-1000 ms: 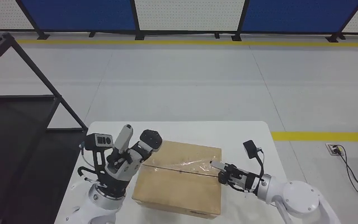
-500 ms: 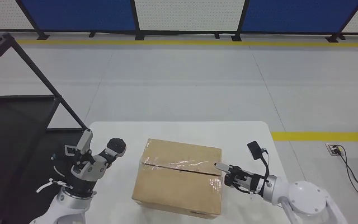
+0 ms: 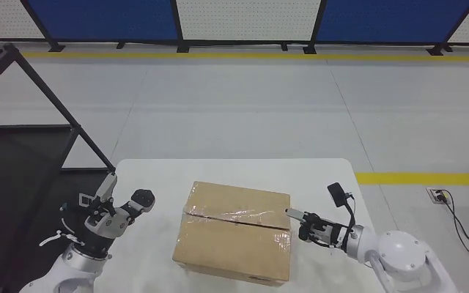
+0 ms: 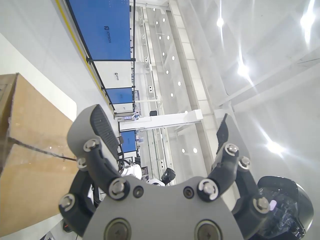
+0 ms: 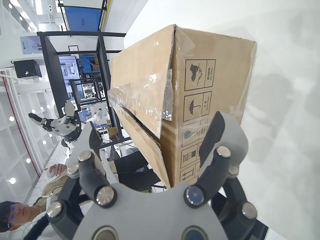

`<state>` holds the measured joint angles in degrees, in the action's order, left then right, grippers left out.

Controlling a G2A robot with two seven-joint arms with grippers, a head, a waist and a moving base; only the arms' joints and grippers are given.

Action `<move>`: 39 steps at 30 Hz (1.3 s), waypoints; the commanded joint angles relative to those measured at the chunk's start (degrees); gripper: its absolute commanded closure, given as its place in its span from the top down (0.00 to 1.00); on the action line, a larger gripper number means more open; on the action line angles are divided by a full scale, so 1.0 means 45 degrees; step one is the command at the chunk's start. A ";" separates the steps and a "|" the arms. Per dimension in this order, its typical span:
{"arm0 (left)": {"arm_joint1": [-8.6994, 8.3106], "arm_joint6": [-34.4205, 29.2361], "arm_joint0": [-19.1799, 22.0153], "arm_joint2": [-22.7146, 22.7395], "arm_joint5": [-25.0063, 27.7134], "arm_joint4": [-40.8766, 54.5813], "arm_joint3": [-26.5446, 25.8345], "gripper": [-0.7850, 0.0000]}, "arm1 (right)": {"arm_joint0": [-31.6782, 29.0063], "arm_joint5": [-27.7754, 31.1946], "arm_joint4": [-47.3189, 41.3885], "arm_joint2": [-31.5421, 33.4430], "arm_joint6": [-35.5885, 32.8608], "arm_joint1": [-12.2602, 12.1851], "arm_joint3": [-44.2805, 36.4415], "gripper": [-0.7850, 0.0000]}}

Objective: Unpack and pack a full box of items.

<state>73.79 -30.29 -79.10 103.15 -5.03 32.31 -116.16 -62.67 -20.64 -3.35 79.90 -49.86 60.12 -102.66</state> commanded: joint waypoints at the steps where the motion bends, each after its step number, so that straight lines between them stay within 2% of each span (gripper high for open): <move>1: 0.0002 0.0003 0.0000 -0.0004 0.0007 0.0011 -0.0001 1.00 | -0.0001 0.0003 -0.0002 0.0001 -0.0002 0.0000 0.0000 1.00; 8: -0.0049 -0.0191 0.0104 -0.0195 -0.0197 0.0119 0.0016 1.00 | -0.0015 0.0972 -0.1075 0.0219 0.0085 0.0033 0.0686 1.00; 16: -0.0151 -0.0241 0.0183 0.0327 -0.0478 0.0950 0.0460 1.00 | 0.0668 0.1567 -0.1786 0.0100 -0.0247 0.0049 0.2115 1.00; 17: -0.0157 -0.0251 0.0156 0.0340 -0.0477 0.1056 0.0468 1.00 | 0.0752 0.1529 -0.1887 0.0068 -0.0196 0.0059 0.2273 0.73; 18: -0.0166 -0.0269 0.0121 0.0355 -0.0479 0.1120 0.0467 1.00 | 0.0853 0.1511 -0.1934 0.0015 -0.0160 0.0068 0.2381 0.51; 20: -0.0186 -0.0295 0.0054 0.0364 -0.0461 0.1139 0.0430 1.00 | 0.1016 0.1537 -0.1982 -0.0089 -0.0158 0.0079 0.2544 0.33; 21: -0.0196 -0.0299 0.0026 0.0365 -0.0454 0.1145 0.0413 1.00 | 0.1091 0.1544 -0.1975 -0.0130 -0.0146 0.0081 0.2618 0.21; 22: -0.0205 -0.0296 0.0005 0.0366 -0.0424 0.1148 0.0393 1.00 | 0.1154 0.1518 -0.1957 -0.0180 -0.0159 0.0082 0.2687 0.18; 24: -0.0223 -0.0285 -0.0024 0.0364 -0.0394 0.1166 0.0384 1.00 | 0.1262 0.1434 -0.1959 -0.0267 -0.0232 0.0080 0.2768 0.00; 39: -0.0370 -0.0186 0.0039 0.0329 -0.0401 0.1278 0.0596 1.00 | 0.1200 0.0991 -0.1593 -0.0347 -0.0504 -0.0057 0.2339 0.00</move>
<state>72.17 -31.09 -78.92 104.60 -6.88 38.01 -113.53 -57.26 -16.07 -10.61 78.38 -52.11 59.89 -92.07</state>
